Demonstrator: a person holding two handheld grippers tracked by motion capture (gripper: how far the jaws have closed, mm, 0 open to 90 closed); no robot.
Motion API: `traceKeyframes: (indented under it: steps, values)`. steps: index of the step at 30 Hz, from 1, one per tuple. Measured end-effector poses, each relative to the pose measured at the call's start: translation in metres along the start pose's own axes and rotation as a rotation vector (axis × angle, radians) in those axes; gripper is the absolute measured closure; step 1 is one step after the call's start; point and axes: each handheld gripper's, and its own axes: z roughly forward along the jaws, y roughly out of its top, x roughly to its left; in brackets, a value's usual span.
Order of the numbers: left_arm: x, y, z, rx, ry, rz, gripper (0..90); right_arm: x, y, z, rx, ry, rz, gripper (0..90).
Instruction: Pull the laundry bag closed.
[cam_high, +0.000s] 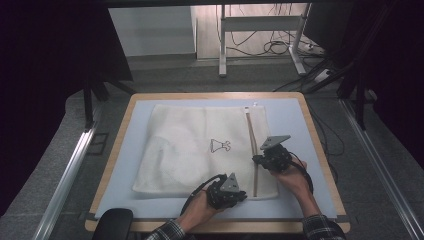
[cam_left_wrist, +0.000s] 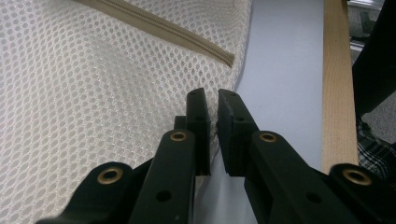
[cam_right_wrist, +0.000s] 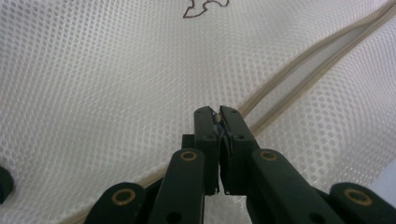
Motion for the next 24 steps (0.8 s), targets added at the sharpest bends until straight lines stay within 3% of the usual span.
traceKeyframes:
  steps: [24]
  values:
    - [0.000, 0.000, 0.000, -0.004, 0.002, 0.004, 83.6, -0.028, 0.015, 0.017, 0.008, -0.033, 0.023, 86.1]
